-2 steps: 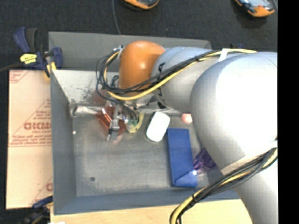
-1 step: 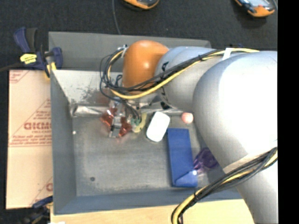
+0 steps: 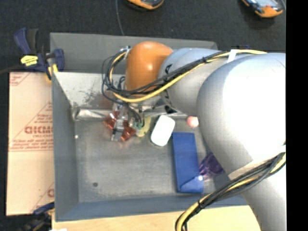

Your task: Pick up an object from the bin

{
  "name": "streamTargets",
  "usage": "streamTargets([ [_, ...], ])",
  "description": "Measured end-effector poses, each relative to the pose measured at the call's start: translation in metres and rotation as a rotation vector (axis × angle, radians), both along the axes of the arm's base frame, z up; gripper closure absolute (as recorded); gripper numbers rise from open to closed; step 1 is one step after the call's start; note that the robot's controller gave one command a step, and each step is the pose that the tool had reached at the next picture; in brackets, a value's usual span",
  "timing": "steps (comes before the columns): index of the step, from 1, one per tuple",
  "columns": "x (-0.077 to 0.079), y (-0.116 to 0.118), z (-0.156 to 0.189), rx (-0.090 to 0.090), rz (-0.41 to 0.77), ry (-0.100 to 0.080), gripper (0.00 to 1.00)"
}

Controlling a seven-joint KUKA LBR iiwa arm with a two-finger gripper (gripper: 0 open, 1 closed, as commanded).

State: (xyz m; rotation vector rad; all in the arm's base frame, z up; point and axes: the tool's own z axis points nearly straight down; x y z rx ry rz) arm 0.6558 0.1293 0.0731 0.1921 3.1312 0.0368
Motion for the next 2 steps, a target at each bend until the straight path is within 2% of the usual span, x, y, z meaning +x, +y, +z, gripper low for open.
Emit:
streamTargets([
  [2, -0.0008, -0.0062, 0.0004, 0.0, -0.01, 0.003, 1.0],
])
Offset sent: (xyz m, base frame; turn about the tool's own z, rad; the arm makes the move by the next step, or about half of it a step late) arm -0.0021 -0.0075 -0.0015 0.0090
